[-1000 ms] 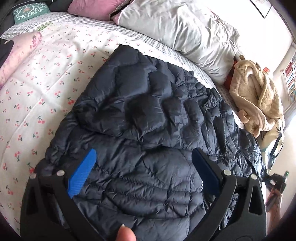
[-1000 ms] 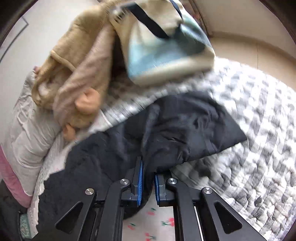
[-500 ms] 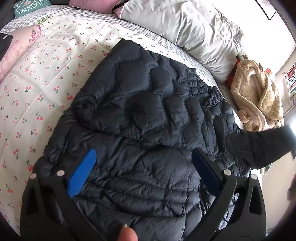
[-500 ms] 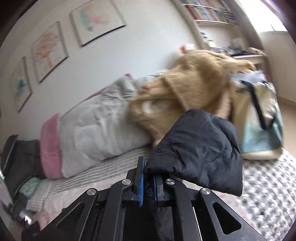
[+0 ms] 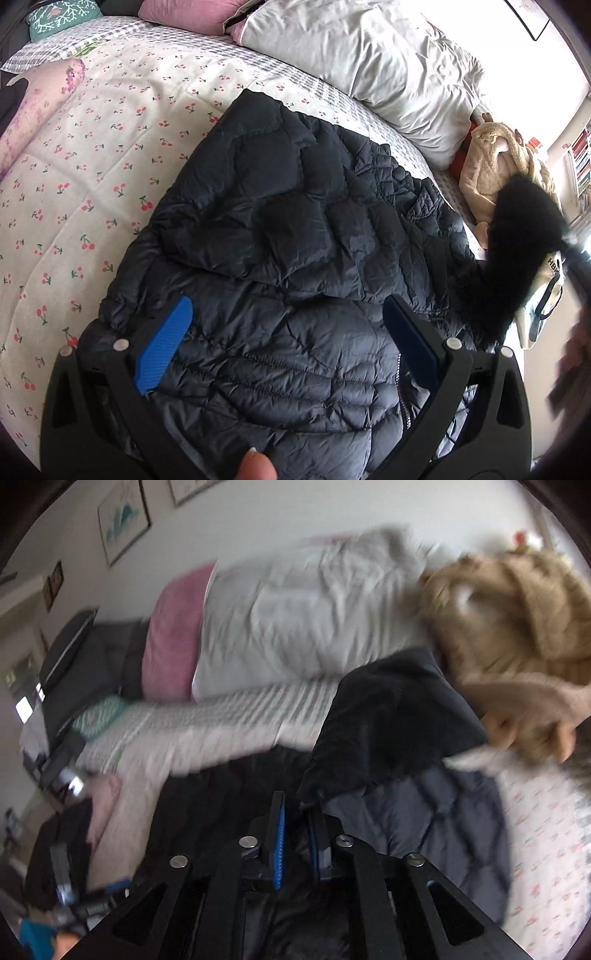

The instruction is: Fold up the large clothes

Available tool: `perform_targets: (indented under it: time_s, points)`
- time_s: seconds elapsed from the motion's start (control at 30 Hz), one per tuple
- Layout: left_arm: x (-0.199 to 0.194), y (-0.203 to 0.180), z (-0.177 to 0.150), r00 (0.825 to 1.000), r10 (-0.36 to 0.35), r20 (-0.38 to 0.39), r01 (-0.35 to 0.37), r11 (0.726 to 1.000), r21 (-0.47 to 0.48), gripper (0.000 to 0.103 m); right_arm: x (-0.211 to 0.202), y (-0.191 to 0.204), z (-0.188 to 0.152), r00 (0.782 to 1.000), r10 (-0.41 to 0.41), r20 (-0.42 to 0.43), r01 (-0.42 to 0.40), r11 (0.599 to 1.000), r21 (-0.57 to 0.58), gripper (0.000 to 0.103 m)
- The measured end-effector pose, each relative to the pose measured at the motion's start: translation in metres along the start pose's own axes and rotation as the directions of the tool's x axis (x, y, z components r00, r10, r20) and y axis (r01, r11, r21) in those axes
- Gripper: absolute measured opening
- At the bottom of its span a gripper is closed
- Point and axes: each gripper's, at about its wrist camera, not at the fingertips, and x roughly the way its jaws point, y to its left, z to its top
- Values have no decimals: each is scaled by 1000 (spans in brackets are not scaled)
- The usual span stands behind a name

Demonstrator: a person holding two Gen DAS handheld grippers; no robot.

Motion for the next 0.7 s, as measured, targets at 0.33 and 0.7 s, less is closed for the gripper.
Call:
perform_targets:
  time_s: [0.33, 0.7]
  points:
    - [6, 0, 1, 1000, -7, -16, 7, 1000, -10, 102, 79, -23, -50, 964, 160, -211, -119, 974, 194, 87]
    - [11, -4, 1, 999, 33, -27, -33, 999, 3, 102, 147, 64, -67, 972, -63, -226, 8, 972, -236, 56]
